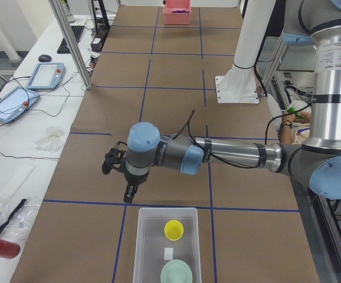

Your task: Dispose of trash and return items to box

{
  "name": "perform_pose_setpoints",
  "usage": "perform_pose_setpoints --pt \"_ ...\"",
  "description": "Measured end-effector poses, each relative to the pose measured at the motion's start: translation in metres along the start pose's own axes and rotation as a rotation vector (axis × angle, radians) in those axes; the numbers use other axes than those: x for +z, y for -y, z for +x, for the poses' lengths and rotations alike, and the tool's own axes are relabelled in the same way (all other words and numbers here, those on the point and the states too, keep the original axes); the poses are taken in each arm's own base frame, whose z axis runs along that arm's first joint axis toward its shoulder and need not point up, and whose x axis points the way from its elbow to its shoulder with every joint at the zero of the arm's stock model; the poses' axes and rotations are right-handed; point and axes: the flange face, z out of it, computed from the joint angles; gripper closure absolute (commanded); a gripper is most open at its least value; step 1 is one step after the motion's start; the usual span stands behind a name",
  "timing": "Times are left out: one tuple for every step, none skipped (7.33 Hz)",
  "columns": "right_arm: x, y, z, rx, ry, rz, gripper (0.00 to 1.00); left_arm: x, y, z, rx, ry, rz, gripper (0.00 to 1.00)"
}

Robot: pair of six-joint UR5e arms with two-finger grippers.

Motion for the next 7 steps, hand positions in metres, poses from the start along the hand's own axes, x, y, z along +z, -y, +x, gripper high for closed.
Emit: perform_pose_setpoints --pt "0.005 0.003 -0.008 0.001 0.001 -0.024 0.0 -0.002 0.018 0.066 0.013 -0.036 -0.006 0.18" --pt "0.01 0.004 -0.016 -0.004 0.003 -0.047 0.0 -0.009 0.026 0.122 0.023 -0.072 0.002 0.16" --pt "0.012 0.0 -0.021 -0.011 0.005 -0.06 0.0 -0.016 0.029 0.155 0.036 -0.097 0.013 0.15" --pt "0.013 -0.008 -0.023 -0.016 0.005 -0.068 0.0 -0.018 0.029 0.177 0.06 -0.114 0.015 0.14" --pt "0.014 -0.015 -0.024 -0.02 0.005 -0.075 0.0 -0.02 0.027 0.196 0.091 -0.129 0.015 0.08" --pt "0.013 -0.018 -0.027 -0.026 0.006 -0.076 0.0 -0.02 0.022 0.205 0.105 -0.136 0.01 0.08" --pt "0.011 -0.021 -0.029 -0.029 0.007 -0.074 0.0 -0.012 0.014 0.202 0.103 -0.135 -0.011 0.08"
